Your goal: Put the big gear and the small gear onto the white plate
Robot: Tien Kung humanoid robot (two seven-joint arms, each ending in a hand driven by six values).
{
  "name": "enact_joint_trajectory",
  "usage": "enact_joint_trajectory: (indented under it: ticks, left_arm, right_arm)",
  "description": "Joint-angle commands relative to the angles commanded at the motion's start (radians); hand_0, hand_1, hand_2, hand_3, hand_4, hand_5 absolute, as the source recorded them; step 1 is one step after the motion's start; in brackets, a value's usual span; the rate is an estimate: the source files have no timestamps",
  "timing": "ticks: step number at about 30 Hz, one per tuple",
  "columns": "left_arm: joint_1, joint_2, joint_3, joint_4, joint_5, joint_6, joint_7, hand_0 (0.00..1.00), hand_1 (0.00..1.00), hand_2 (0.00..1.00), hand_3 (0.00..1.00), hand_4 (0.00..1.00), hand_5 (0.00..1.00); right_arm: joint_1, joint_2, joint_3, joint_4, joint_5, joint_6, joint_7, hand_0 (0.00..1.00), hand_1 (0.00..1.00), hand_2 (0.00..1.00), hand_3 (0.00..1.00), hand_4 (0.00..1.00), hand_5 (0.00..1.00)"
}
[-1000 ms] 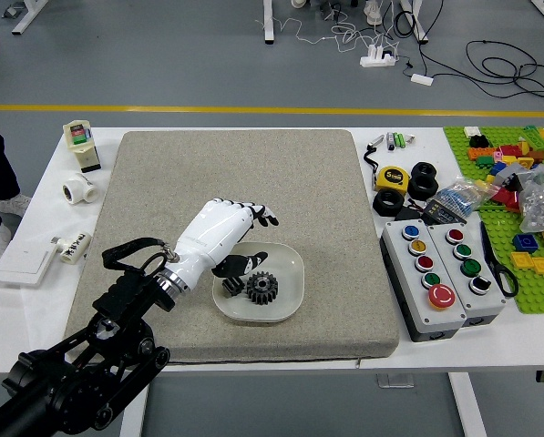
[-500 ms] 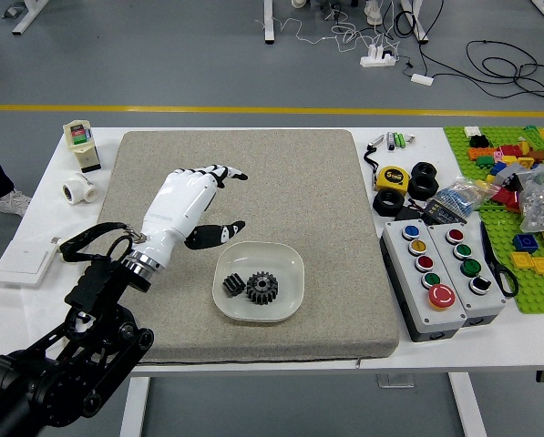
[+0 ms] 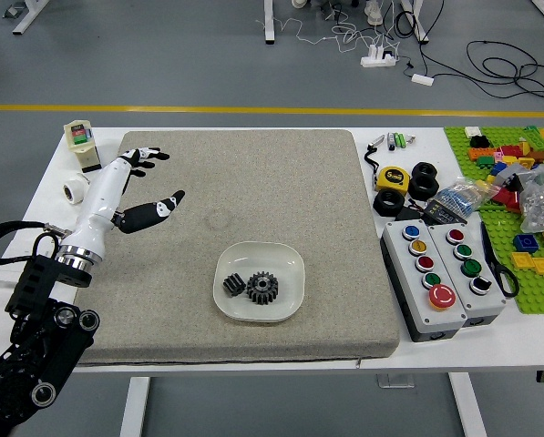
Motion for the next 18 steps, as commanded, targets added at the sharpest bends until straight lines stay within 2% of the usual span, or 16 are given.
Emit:
enact_joint_trajectory:
  ticks: [3, 4, 6, 9, 10, 18]
  left_arm:
    - [0.006, 0.002, -0.011, -0.004, -0.124, -0.064, 0.039, 0.643, 0.701, 0.800, 0.657, 0.773, 0.452]
    - [0.008, 0.004, -0.015, -0.005, -0.169, -0.093, 0.057, 0.701, 0.710, 0.812, 0.712, 0.795, 0.616]
    - [0.010, 0.007, -0.021, -0.007, -0.249, -0.129, 0.076, 0.701, 0.710, 0.812, 0.712, 0.795, 0.616]
    - [0.013, 0.008, -0.025, -0.009, -0.372, -0.153, 0.083, 0.701, 0.710, 0.812, 0.712, 0.795, 0.616]
    - [0.014, 0.007, -0.027, -0.009, -0.418, -0.159, 0.087, 0.739, 0.732, 0.829, 0.781, 0.825, 0.758]
    - [0.017, 0.006, -0.038, -0.001, -0.756, -0.164, 0.084, 0.751, 0.747, 0.834, 0.790, 0.830, 0.789]
  right_arm:
    - [0.000, 0.001, 0.000, 0.000, 0.001, -0.001, 0.000, 0.600, 0.609, 0.697, 0.563, 0.758, 0.710]
    - [0.000, 0.001, 0.000, 0.000, 0.002, -0.001, 0.000, 0.600, 0.609, 0.697, 0.563, 0.758, 0.709]
    - [0.000, 0.001, 0.000, 0.000, 0.002, -0.001, -0.001, 0.600, 0.609, 0.697, 0.563, 0.758, 0.709]
    - [0.000, 0.001, 0.000, 0.000, 0.001, -0.001, -0.001, 0.600, 0.609, 0.697, 0.563, 0.758, 0.709]
    - [0.000, 0.001, -0.001, 0.000, 0.001, -0.001, -0.001, 0.600, 0.609, 0.697, 0.563, 0.759, 0.708]
    - [-0.001, 0.002, -0.002, 0.000, 0.004, -0.001, -0.001, 0.600, 0.609, 0.697, 0.563, 0.759, 0.708]
